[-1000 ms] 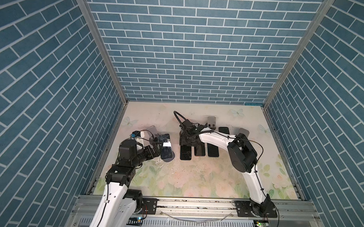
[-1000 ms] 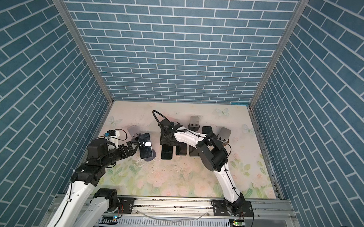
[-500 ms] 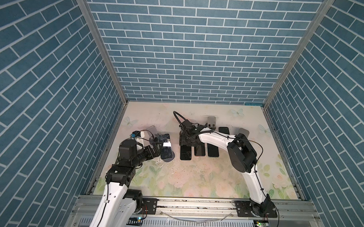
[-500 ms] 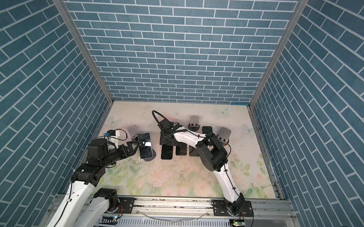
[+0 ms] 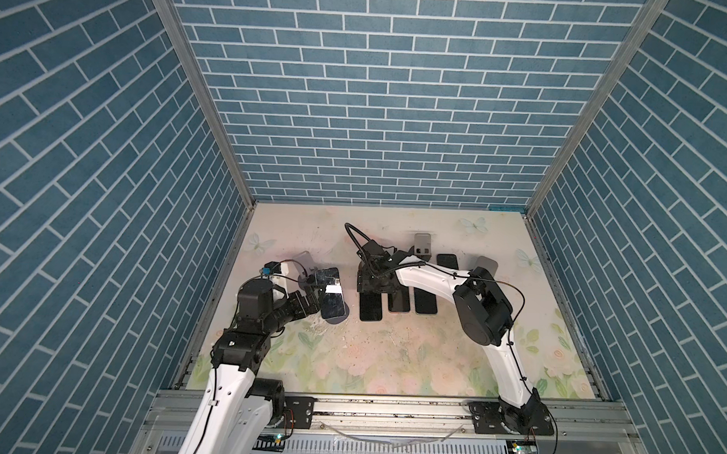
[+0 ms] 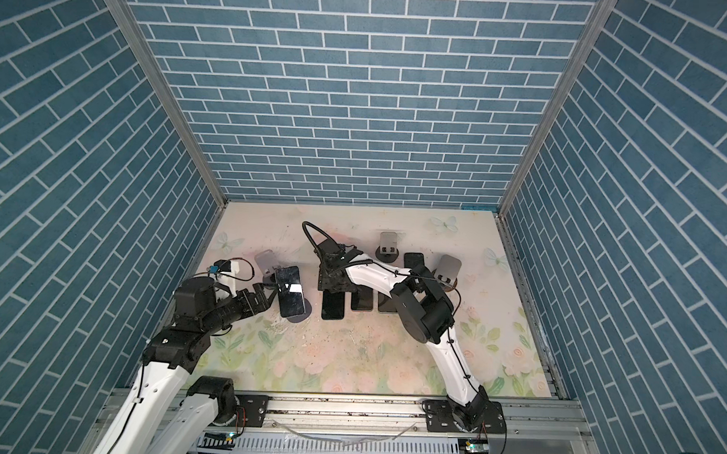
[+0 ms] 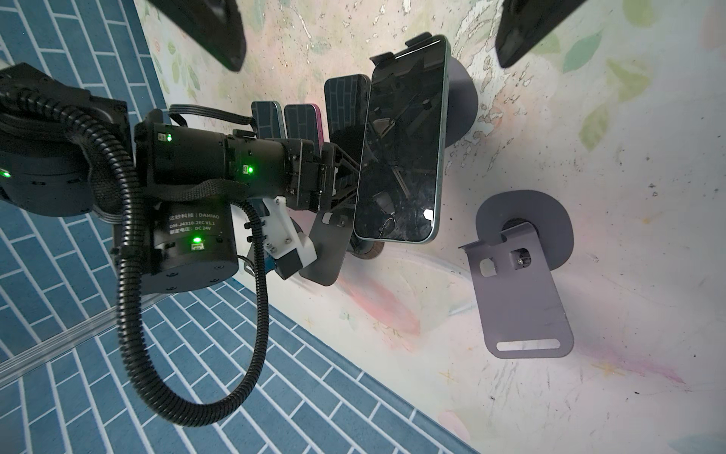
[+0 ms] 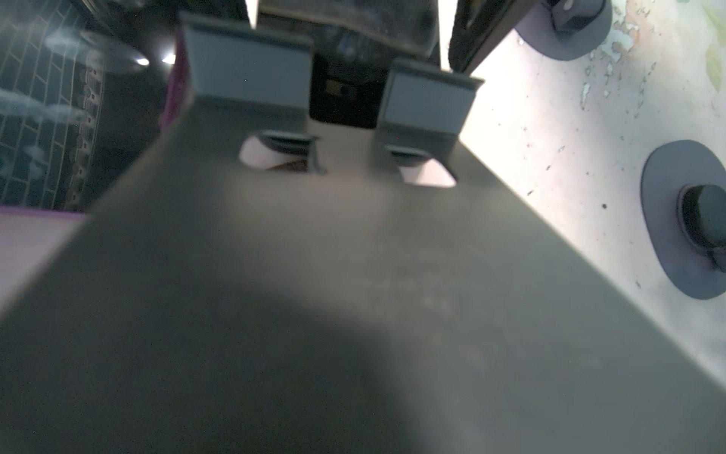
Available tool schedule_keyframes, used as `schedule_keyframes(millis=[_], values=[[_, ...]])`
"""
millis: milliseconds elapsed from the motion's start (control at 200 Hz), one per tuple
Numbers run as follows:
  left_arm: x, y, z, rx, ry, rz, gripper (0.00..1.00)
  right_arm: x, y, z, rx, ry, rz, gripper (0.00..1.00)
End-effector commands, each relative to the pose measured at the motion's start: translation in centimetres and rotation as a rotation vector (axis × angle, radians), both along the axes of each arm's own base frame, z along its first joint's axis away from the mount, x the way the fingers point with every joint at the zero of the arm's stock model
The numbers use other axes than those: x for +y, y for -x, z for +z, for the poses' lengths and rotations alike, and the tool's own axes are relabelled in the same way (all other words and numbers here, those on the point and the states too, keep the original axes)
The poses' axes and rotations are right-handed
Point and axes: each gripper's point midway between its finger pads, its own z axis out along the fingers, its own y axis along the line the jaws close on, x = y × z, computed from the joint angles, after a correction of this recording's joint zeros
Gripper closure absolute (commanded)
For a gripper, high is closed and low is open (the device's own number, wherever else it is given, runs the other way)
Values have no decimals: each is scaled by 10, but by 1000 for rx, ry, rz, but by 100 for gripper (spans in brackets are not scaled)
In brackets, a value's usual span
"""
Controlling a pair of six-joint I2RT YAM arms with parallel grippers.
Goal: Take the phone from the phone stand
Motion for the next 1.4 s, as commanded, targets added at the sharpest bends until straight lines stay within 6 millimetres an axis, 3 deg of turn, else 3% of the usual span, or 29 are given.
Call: schedule_keyframes(millis=[0, 565, 585, 755, 1396], values=[[-2, -1, 5, -22, 2, -11, 0, -17, 14, -25, 61, 97, 3, 21], [-1, 1, 5, -25, 0, -10, 0, -9, 7, -8, -29, 41, 56, 21], [-1, 1, 6, -26, -1, -9, 0, -8, 4, 8, -57, 20, 57, 21], [-1, 2, 5, -27, -3, -7, 0, -9, -3, 28, -130, 13, 88, 20], [8, 3, 1, 15, -36, 34, 0, 5, -11, 73, -294, -122, 159, 21]])
